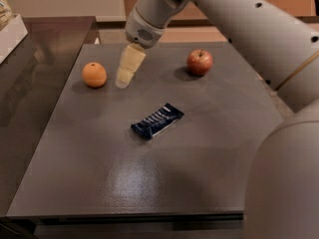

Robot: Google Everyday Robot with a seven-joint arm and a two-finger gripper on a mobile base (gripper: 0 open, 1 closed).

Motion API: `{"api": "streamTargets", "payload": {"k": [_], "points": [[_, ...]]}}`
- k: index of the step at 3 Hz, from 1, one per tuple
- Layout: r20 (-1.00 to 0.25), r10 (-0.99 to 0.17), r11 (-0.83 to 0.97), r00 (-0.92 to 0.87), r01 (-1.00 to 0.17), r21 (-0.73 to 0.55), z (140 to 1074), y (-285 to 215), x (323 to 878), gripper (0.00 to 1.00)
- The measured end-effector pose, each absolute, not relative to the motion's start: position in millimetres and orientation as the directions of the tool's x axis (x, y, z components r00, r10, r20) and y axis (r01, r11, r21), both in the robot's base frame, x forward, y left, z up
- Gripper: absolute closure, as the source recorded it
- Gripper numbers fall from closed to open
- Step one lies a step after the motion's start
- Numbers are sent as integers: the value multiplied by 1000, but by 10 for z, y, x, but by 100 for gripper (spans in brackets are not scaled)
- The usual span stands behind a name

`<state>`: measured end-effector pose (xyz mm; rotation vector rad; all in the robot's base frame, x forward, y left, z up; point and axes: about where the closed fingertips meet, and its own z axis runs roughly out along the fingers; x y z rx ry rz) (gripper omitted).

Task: Move orange near rxbar blueberry

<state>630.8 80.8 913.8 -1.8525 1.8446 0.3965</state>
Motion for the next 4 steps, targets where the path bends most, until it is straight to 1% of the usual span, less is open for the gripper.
{"api": "streamTargets", "payload": {"k": [2,3,4], "points": [[-542,-835,-31,93,-992,-122,8845,1378,6474,0],[-539,-838,-24,90,-991,-129,8721,1529,6619,0],[-530,-843,-14,87,-990,-138,8632,1625,6737,5]]}}
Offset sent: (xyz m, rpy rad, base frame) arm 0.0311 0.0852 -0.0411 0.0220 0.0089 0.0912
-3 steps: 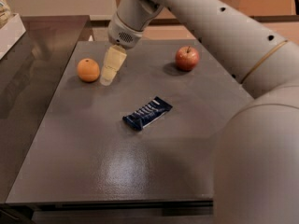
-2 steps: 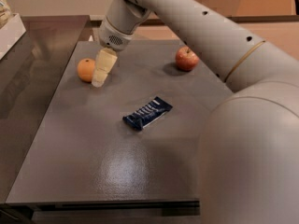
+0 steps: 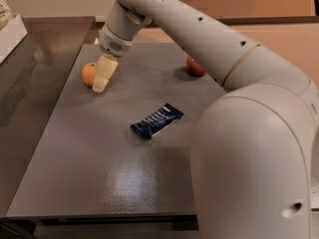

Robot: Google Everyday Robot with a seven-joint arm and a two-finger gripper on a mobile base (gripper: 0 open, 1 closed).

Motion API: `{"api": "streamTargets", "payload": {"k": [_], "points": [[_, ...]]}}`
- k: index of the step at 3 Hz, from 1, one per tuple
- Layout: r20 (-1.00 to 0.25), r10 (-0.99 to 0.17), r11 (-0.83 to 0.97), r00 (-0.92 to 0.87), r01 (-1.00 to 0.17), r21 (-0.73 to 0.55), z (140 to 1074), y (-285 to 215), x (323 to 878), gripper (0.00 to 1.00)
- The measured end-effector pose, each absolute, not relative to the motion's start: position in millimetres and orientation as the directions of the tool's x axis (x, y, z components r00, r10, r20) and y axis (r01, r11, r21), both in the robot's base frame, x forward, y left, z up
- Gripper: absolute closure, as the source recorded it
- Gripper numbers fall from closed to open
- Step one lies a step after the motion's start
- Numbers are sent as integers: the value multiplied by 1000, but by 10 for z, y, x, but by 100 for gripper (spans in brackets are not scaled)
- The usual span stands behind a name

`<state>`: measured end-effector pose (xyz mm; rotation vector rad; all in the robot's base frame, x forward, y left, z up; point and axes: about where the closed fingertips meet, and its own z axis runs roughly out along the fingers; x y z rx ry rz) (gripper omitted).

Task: Move orange near rxbar blueberry

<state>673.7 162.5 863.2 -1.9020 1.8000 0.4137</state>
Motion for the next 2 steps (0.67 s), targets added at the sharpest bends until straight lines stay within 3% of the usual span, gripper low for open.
{"api": "streamTargets", "payload": {"k": [2], "points": [[-533,-844,11,63,-991,-135,8614,1669,6781,46]]}}
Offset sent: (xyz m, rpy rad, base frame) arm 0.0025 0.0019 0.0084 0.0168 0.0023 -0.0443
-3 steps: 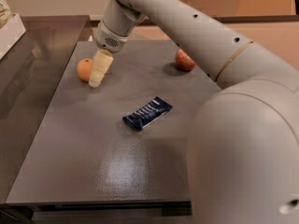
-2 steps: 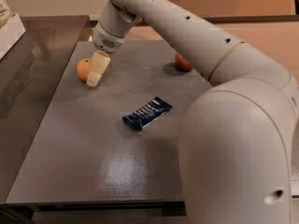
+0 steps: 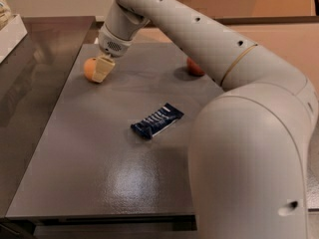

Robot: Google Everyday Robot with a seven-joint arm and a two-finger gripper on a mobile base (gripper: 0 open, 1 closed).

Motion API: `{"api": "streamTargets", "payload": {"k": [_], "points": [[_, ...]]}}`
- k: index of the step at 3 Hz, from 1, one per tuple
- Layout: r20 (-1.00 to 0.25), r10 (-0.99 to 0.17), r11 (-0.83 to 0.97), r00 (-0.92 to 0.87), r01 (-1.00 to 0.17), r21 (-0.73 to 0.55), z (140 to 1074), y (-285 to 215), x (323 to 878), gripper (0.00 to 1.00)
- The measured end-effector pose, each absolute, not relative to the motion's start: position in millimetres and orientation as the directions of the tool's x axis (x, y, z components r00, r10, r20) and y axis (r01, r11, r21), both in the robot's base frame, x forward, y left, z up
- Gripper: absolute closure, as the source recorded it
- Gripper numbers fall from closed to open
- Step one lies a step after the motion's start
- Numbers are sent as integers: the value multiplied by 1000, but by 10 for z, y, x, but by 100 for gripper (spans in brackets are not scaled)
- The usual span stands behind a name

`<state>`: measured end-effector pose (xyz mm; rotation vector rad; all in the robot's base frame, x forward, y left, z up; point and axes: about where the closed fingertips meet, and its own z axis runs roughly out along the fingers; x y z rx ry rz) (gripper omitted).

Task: Move orange near rxbar blueberry

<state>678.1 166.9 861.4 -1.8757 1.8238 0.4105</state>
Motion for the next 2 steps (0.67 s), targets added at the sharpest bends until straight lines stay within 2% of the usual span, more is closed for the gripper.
{"api": "streamTargets", "payload": {"k": [1,2], "points": [[-540,-840,23,52,-991,-132,8701,1598,6701,70],[-539,-842,55,34,-987,-149,8876,1323,6622,92]]}}
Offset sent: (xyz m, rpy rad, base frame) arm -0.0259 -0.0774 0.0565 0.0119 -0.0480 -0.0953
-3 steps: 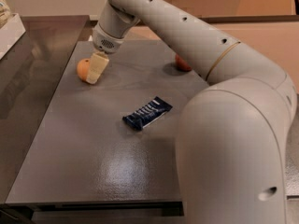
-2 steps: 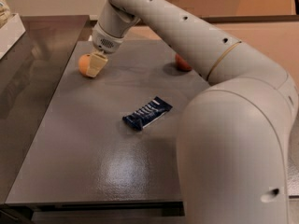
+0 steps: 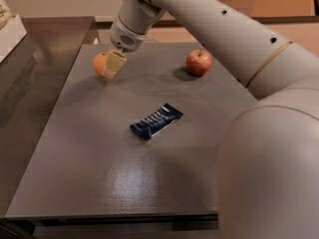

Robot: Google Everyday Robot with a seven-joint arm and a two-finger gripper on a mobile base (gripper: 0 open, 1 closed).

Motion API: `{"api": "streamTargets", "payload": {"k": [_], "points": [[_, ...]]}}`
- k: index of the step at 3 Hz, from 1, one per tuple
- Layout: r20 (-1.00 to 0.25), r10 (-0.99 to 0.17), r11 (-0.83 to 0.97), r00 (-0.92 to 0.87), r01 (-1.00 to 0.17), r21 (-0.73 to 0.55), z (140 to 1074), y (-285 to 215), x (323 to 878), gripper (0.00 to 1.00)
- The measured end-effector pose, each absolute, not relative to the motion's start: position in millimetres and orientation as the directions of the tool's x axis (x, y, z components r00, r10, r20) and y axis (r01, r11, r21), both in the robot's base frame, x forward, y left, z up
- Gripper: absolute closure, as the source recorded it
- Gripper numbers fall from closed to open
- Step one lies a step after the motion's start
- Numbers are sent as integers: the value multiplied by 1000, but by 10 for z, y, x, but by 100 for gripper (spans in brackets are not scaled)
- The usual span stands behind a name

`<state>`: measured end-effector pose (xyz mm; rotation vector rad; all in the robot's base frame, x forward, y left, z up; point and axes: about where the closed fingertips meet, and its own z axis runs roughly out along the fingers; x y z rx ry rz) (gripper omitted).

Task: Move orange near rxbar blueberry

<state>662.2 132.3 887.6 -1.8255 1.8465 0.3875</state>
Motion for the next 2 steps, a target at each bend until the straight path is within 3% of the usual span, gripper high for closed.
{"api": "streamTargets", "payload": {"k": [1,2], "points": [[-520,-854,108,-6,-980,-167,9022,839,6531,100],[-499,-865,155,-50,-973,-170,9073,400,6409,100]]}}
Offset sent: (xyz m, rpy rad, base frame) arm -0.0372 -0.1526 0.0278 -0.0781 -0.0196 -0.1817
